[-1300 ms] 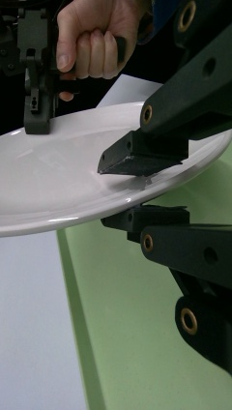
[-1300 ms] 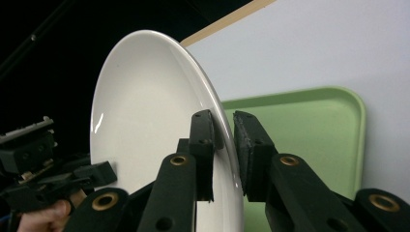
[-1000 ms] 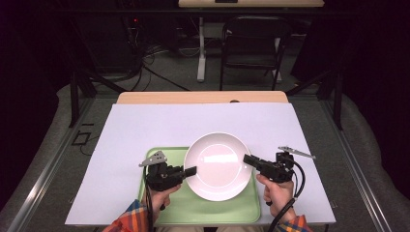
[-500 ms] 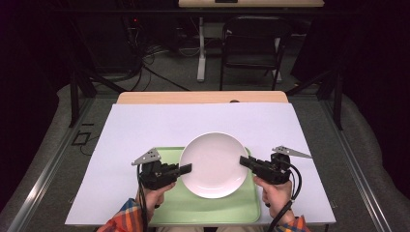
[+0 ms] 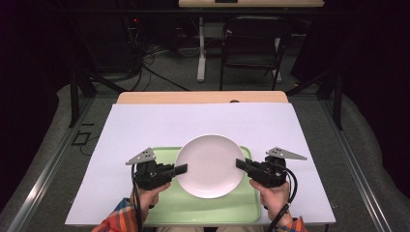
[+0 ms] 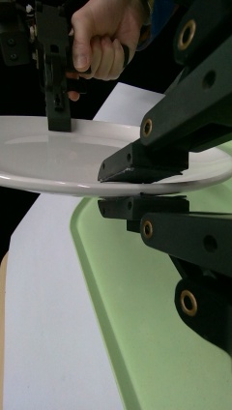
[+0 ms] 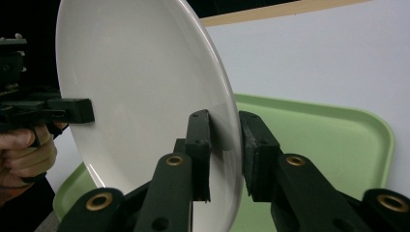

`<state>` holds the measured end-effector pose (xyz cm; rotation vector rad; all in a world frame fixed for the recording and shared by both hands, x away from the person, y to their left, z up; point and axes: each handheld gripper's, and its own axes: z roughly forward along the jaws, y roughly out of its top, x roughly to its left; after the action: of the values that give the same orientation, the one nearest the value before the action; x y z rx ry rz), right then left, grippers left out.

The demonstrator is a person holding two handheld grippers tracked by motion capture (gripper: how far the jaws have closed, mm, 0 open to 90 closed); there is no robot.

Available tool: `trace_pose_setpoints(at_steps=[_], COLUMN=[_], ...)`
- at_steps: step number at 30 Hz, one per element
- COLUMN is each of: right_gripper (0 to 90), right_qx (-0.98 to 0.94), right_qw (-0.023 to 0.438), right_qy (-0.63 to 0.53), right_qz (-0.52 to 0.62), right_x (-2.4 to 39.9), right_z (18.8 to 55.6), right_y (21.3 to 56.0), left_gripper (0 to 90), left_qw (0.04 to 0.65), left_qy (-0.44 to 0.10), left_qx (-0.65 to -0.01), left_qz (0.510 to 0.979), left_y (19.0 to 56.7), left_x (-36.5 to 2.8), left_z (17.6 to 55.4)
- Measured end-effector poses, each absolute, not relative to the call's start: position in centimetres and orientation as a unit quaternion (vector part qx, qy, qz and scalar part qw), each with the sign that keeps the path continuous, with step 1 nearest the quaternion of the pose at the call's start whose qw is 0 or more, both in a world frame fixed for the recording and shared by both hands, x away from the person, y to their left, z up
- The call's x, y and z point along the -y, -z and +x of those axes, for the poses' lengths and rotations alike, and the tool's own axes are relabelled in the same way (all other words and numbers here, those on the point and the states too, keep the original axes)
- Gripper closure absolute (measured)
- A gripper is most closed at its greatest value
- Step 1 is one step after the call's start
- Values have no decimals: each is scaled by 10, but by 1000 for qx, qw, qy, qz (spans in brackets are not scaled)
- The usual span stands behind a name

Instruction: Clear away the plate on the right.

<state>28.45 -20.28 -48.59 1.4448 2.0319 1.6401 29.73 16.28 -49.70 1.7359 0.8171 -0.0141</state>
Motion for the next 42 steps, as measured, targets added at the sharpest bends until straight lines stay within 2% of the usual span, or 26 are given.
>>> trace_pose_setpoints(at_steps=[10, 42], right_gripper=[754, 759], right_qx=[-695, -711], right_qw=[84, 17], right_qy=[-539, -501], right_qz=[468, 494], right_x=[194, 169], right_z=[280, 287], right_y=[486, 522], left_gripper=[816, 783], left_qw=[565, 497], left_qy=[8, 25], left_qx=[-352, -402], left_qz=[747, 768], left_y=[496, 516], left_x=[-170, -189], left_z=[295, 298])
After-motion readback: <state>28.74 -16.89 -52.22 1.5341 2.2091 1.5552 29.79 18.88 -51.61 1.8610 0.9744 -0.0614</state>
